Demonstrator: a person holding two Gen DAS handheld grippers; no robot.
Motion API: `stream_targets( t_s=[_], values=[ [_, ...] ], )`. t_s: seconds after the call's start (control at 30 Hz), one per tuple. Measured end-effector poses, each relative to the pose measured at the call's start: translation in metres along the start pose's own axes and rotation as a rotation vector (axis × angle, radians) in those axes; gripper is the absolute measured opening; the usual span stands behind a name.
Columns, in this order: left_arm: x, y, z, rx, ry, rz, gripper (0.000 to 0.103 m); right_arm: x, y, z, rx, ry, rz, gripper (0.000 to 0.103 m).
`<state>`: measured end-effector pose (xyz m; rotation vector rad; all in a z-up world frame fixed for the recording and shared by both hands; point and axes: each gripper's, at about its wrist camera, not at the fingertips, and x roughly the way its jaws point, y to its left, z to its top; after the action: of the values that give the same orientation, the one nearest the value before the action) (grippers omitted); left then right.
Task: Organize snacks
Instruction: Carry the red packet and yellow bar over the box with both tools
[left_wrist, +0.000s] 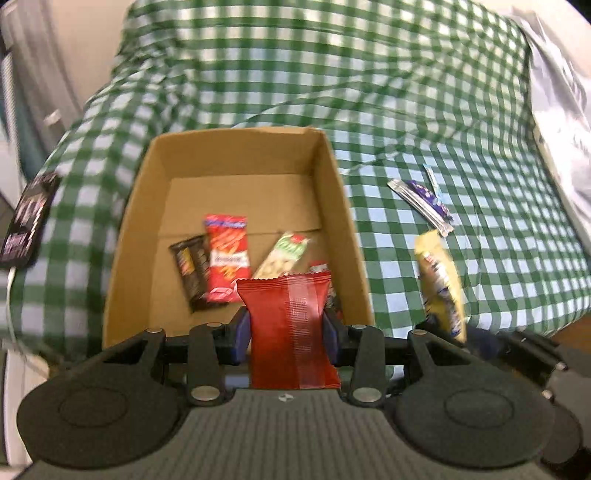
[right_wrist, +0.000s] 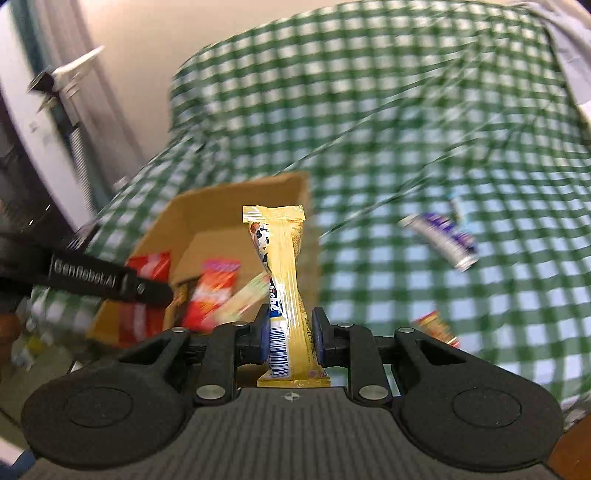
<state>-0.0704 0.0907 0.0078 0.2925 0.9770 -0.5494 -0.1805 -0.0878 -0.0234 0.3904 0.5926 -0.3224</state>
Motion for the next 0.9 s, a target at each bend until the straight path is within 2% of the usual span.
stream_targets(
  t_s=[0.17, 0.33, 0.63, 0.9],
  values=[
    [-0.033, 0.042, -0.022, -0.062, -0.038, 0.001, 0.045, -0.006, 0.050, -0.017, -0.090, 0.020, 0.034, 0.024],
    [-0.041, 0.065, -0.032, -0.083, -0.051, 0.021, 0.045, -0.014, 0.072, -0.020, -0.141, 0.011, 0.024, 0.024],
    [-0.039, 0.079, -0.035, -0.099, -0.065, 0.021, 0.045, -0.010, 0.087, -0.020, -0.193, 0.038, -0.004, 0.024],
    [-0.034, 0.093, -0.024, -0.116, -0.069, 0.032, 0.045, 0.000, 0.093, -0.016, -0.218, 0.059, -0.022, 0.024]
  ],
)
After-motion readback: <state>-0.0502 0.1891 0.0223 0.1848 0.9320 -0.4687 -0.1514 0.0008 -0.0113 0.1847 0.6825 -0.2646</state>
